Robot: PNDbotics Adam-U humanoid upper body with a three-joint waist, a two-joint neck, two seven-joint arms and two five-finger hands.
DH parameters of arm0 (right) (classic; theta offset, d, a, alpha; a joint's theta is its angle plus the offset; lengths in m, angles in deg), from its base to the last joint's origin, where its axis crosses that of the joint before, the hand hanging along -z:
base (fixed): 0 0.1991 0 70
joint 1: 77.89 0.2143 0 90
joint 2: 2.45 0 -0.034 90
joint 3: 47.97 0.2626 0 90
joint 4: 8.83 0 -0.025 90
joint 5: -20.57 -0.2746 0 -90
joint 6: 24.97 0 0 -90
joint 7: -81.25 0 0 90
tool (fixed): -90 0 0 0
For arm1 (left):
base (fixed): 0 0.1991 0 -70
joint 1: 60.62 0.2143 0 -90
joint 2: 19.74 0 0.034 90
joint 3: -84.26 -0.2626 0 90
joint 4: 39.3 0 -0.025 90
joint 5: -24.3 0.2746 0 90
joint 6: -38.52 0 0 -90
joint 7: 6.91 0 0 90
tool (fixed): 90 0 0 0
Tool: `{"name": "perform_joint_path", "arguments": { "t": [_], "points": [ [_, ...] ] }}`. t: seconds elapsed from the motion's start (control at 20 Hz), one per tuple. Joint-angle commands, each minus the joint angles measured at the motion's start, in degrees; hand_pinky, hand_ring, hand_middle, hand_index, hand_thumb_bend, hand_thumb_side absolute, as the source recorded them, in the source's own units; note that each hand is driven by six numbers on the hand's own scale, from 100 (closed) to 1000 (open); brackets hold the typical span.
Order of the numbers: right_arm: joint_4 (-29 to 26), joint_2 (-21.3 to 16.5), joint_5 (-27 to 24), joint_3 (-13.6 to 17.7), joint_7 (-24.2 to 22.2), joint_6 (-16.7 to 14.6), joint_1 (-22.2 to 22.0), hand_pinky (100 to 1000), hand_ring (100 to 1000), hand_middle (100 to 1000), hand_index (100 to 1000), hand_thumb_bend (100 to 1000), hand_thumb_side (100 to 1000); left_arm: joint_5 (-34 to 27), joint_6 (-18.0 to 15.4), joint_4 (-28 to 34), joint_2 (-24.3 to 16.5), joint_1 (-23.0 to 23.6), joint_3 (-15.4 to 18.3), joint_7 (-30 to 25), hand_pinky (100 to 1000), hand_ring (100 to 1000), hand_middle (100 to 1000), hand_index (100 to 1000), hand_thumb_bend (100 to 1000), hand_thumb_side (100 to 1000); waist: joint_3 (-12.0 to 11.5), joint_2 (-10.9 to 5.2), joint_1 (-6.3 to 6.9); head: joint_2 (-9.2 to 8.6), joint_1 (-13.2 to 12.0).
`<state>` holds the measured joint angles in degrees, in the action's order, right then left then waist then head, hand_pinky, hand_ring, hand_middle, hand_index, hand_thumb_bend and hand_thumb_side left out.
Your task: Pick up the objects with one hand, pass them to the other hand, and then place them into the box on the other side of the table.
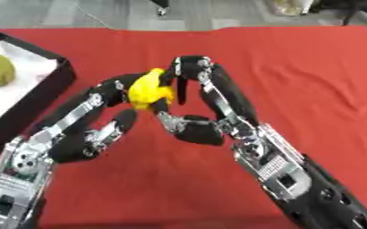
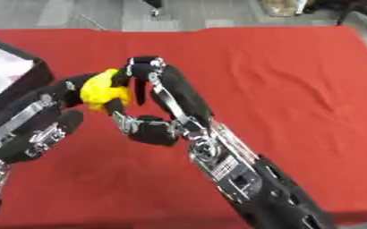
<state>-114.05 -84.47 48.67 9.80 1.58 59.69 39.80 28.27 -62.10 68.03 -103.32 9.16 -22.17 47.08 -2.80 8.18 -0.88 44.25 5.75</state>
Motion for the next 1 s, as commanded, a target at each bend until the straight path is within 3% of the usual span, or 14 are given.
{"name": "perform_joint_path", "arguments": {
  "t": [0.05,0.25,0.45,1.0],
  "points": [
    [1.2,0.2,-0.3,-0.9,-0.6,0.1,0.7,766,304,479,211,100,100,-2.4,-0.8,2.2,1.0,-1.9,-3.2,-1.7,802,973,870,977,173,789,0.0,-0.53,-0.01,-0.13,0.3],
    [1.8,0.1,-0.7,-1.5,-1.2,-0.1,0.8,765,298,477,210,100,100,-3.8,-0.4,2.1,1.3,-2.4,-3.6,-1.0,802,974,874,979,178,777,0.0,-0.47,-0.19,-0.13,0.4],
    [2.1,-0.2,-1.5,-2.2,-1.8,-0.4,1.0,765,294,476,209,100,100,-3.7,0.3,1.7,1.7,-2.8,-3.9,-0.2,796,965,858,969,123,760,0.0,-0.45,-0.35,-0.13,0.4],
    [1.1,-0.6,-3.1,-2.6,-2.9,-0.3,1.6,765,295,476,209,100,100,2.9,0.4,-0.2,2.0,-4.5,-5.5,3.6,799,958,853,967,100,769,0.2,-0.37,-0.63,-0.13,0.0]
  ]
}}
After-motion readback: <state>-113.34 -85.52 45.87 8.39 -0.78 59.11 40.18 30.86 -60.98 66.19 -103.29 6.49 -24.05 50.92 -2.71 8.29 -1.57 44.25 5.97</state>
